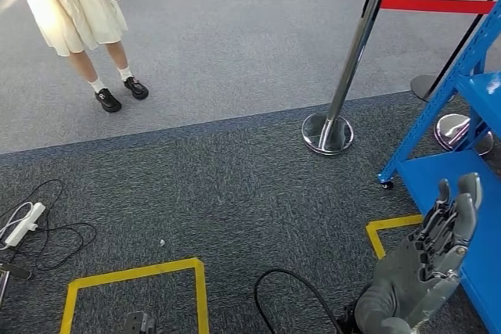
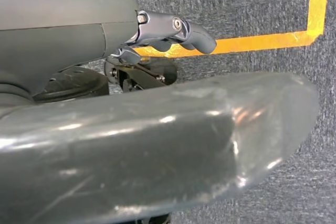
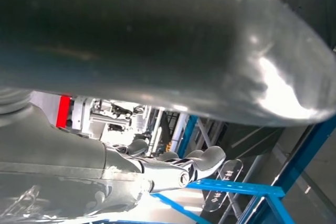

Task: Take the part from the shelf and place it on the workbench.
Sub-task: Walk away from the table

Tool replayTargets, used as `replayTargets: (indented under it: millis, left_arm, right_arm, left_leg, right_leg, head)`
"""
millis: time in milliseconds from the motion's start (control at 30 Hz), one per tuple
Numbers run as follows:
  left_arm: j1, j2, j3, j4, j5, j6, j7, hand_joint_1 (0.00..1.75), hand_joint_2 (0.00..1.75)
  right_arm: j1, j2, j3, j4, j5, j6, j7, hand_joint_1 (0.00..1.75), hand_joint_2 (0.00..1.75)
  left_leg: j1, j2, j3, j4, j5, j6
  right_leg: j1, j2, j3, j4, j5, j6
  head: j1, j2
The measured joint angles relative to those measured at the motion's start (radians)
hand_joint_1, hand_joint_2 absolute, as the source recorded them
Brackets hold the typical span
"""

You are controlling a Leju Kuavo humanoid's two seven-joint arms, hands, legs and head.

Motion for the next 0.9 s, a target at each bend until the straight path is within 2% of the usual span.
replayTargets:
  millis: [33, 100, 133, 200, 300, 333, 367, 433, 467, 500, 533, 600, 667, 700, 800, 833, 867, 900]
  left_arm:
    - [0.001, 0.001, 0.000, 0.000, 0.000, -0.004, -0.001, 0.00, 0.00]
    - [0.001, 0.002, 0.000, 0.000, 0.000, -0.008, -0.001, 0.00, 0.00]
    - [0.000, 0.002, 0.000, 0.000, 0.000, -0.009, -0.001, 0.00, 0.00]
    - [0.000, 0.001, 0.000, 0.000, 0.001, -0.012, -0.001, 0.00, 0.00]
    - [0.002, 0.001, 0.001, 0.000, 0.003, -0.019, -0.001, 0.00, 0.00]
    - [0.002, 0.001, 0.001, 0.000, 0.004, -0.023, -0.001, 0.00, 0.00]
    - [0.002, 0.001, 0.001, 0.000, 0.004, -0.027, -0.001, 0.00, 0.00]
    - [0.004, 0.002, 0.001, 0.000, 0.005, -0.034, -0.002, 0.00, 0.00]
    - [0.004, 0.002, 0.001, 0.000, 0.006, -0.036, -0.002, 0.00, 0.00]
    - [0.005, 0.003, 0.002, 0.000, 0.009, -0.036, -0.001, 0.00, 0.00]
    - [0.005, 0.003, 0.002, 0.000, 0.011, -0.036, 0.002, 0.00, 0.00]
    - [0.005, 0.003, 0.005, 0.000, 0.016, -0.031, 0.011, 0.00, 0.00]
    - [0.005, 0.003, 0.010, 0.000, 0.017, -0.024, 0.022, 0.00, 0.00]
    - [0.005, 0.004, 0.012, 0.000, 0.017, -0.020, 0.028, 0.00, 0.44]
    - [0.004, 0.003, 0.016, 0.000, 0.017, -0.013, 0.038, 0.00, 1.75]
    - [0.004, 0.003, 0.017, 0.000, 0.017, -0.012, 0.039, 0.00, 1.75]
    - [0.003, 0.003, 0.017, 0.000, 0.017, -0.011, 0.040, 0.00, 1.75]
    - [0.003, 0.003, 0.017, 0.000, 0.016, -0.010, 0.041, 0.00, 1.75]
  right_arm:
    - [0.000, 0.001, -0.001, 0.000, -0.002, 0.000, 0.000, 0.00, 0.00]
    - [0.002, 0.007, -0.005, 0.000, -0.005, 0.000, -0.004, 0.00, 0.00]
    - [0.004, 0.011, -0.009, 0.000, -0.007, 0.000, -0.007, 0.00, 0.00]
    - [0.011, 0.023, -0.018, 0.000, -0.007, 0.000, -0.014, 0.00, 0.00]
    - [0.019, 0.034, -0.026, 0.000, -0.005, 0.000, -0.020, 0.00, 0.00]
    - [0.019, 0.036, -0.028, 0.000, -0.003, 0.000, -0.021, 0.00, 0.00]
    - [0.019, 0.037, -0.029, 0.001, -0.002, 0.000, -0.021, 0.00, 0.00]
    - [0.018, 0.038, -0.030, 0.002, -0.003, 0.000, -0.021, 0.00, 0.00]
    - [0.018, 0.038, -0.029, 0.003, -0.006, 0.000, -0.021, 0.00, 0.00]
    - [0.018, 0.038, -0.029, 0.004, -0.009, 0.000, -0.020, 0.00, 0.00]
    - [0.018, 0.038, -0.028, 0.005, -0.012, 0.000, -0.019, 0.00, 0.00]
    - [0.017, 0.038, -0.026, 0.007, -0.017, 0.000, -0.015, 0.00, 0.00]
    - [0.015, 0.038, -0.023, 0.007, -0.019, 0.000, -0.013, 0.00, 0.00]
    - [0.015, 0.037, -0.022, 0.008, -0.020, 0.000, -0.012, 0.00, 0.00]
    - [0.014, 0.037, -0.020, 0.008, -0.021, 0.000, -0.010, 0.00, 0.00]
    - [0.014, 0.037, -0.019, 0.008, -0.021, 0.000, -0.009, 0.00, 0.00]
    - [0.014, 0.037, -0.018, 0.008, -0.021, 0.000, -0.009, 0.00, 0.00]
    - [0.014, 0.037, -0.018, 0.008, -0.021, 0.000, -0.008, 0.00, 0.00]
  left_leg:
    - [0.000, 0.000, 0.010, -0.023, 0.025, 0.000]
    - [0.003, -0.001, 0.073, -0.151, 0.094, -0.002]
    - [0.004, -0.003, 0.104, -0.214, 0.116, 0.000]
    - [0.004, -0.008, 0.133, -0.278, 0.128, 0.010]
    - [0.002, -0.008, 0.133, -0.285, 0.131, 0.034]
    - [0.003, -0.007, 0.134, -0.286, 0.133, 0.040]
    - [0.005, -0.006, 0.134, -0.288, 0.134, 0.046]
    - [0.003, -0.004, 0.134, -0.287, 0.133, 0.050]
    - [0.003, -0.003, 0.134, -0.287, 0.133, 0.051]
    - [0.002, -0.002, 0.135, -0.287, 0.133, 0.051]
    - [0.002, -0.002, 0.136, -0.287, 0.132, 0.051]
    - [0.002, -0.003, 0.140, -0.287, 0.130, 0.048]
    - [-0.002, -0.004, 0.141, -0.284, 0.128, 0.040]
    - [-0.003, -0.004, 0.141, -0.284, 0.128, 0.034]
    - [-0.001, -0.003, 0.138, -0.284, 0.128, 0.018]
    - [-0.001, -0.003, 0.132, -0.270, 0.113, 0.013]
    - [-0.001, -0.003, 0.117, -0.234, 0.086, 0.009]
    - [-0.001, -0.003, 0.093, -0.177, 0.049, 0.006]
  right_leg:
    - [-0.001, 0.001, 0.001, 0.000, 0.000, 0.000]
    - [-0.001, 0.004, 0.002, 0.001, 0.000, 0.004]
    - [0.000, 0.006, 0.001, 0.004, -0.001, 0.008]
    - [0.003, 0.008, -0.002, 0.005, -0.001, 0.018]
    - [0.001, 0.007, -0.007, 0.008, -0.005, 0.032]
    - [0.000, 0.005, -0.017, 0.031, -0.021, 0.037]
    - [-0.001, 0.003, -0.038, 0.077, -0.047, 0.040]
    - [-0.001, 0.001, -0.100, 0.214, -0.113, 0.044]
    - [-0.001, 0.000, -0.128, 0.270, -0.132, 0.045]
    - [-0.001, 0.000, -0.139, 0.293, -0.132, 0.045]
    - [-0.001, 0.000, -0.131, 0.274, -0.112, 0.043]
    - [-0.001, -0.003, -0.065, 0.144, -0.047, 0.040]
    - [-0.001, -0.005, -0.007, 0.033, -0.010, 0.036]
    - [0.001, -0.004, 0.003, 0.012, -0.007, 0.032]
    - [0.003, 0.001, -0.001, 0.007, 0.001, 0.015]
    - [0.002, 0.000, -0.002, 0.005, 0.005, 0.009]
    - [0.000, -0.001, -0.004, 0.002, 0.008, 0.005]
    - [0.000, -0.001, -0.007, 0.002, 0.011, 0.001]
  head:
    - [0.000, 0.000]
    - [0.000, 0.000]
    - [-0.001, 0.000]
    - [-0.001, 0.000]
    - [0.001, 0.000]
    - [0.004, 0.000]
    - [0.006, 0.000]
    - [0.010, 0.000]
    - [0.010, 0.000]
    - [0.010, 0.000]
    - [0.010, 0.000]
    - [0.011, 0.000]
    - [0.010, 0.000]
    - [0.009, 0.000]
    - [0.008, 0.000]
    - [0.008, 0.000]
    - [0.007, 0.000]
    - [0.007, 0.000]
